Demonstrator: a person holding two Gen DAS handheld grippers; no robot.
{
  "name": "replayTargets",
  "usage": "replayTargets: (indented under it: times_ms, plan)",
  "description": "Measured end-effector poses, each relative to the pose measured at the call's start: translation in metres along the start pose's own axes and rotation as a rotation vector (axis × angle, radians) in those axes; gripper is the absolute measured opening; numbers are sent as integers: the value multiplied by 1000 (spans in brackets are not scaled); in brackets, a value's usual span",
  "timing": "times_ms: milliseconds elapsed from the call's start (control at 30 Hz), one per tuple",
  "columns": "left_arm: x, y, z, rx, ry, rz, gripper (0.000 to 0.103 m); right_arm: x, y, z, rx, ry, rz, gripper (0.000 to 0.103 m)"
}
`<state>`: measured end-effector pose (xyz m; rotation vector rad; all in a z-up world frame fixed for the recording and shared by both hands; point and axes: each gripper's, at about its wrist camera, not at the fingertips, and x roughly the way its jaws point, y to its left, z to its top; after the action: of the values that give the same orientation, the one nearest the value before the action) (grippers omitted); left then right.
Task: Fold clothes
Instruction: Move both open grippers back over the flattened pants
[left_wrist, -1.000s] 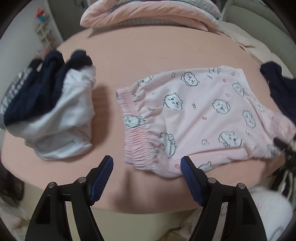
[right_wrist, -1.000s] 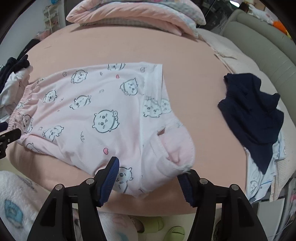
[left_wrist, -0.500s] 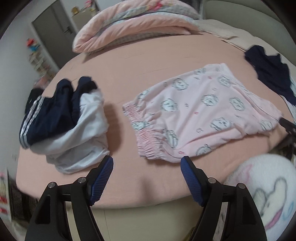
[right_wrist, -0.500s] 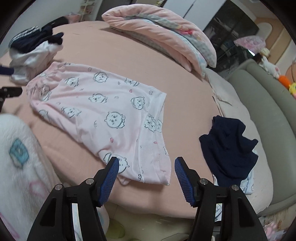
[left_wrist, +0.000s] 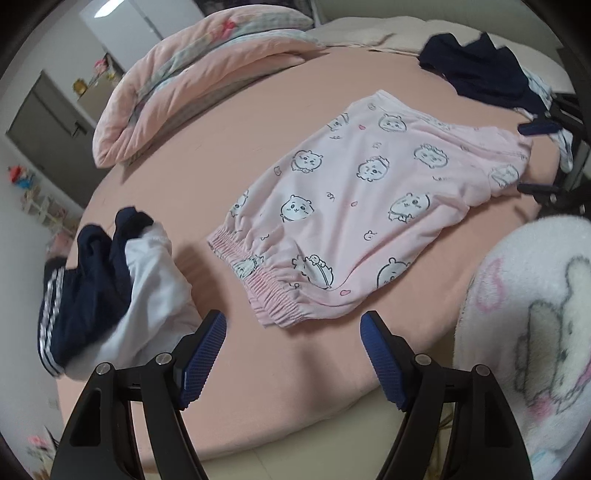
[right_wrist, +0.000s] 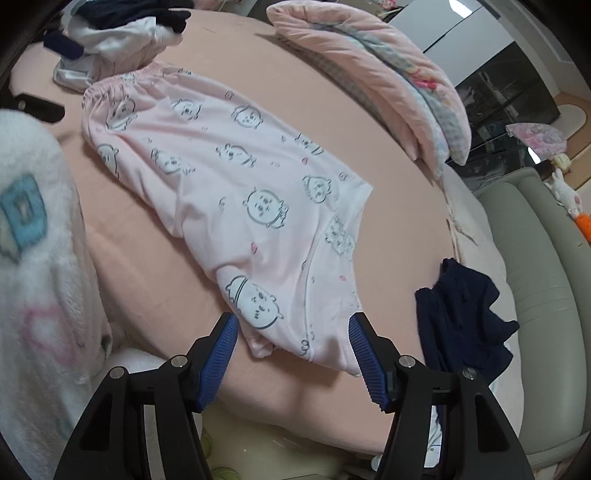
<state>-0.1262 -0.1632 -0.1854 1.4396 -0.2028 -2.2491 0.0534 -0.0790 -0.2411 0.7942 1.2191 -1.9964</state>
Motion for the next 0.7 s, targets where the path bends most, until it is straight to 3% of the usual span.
replayTargets:
  times_ms: [300,433,567,700]
  plan:
    - [20,-15,0,160,47,10,74,12,1,3,-92,-21,-45,62]
    - [27,-18,1,157,60,-35,74,15,2,8,-106,-44,-26,62]
    - [34,-24,0,193,72,-11,74,22,0,11,-78,-55,27,62]
    - [38,-27,-1,197,51,6,74,25,3,12,-113,-88,12,62]
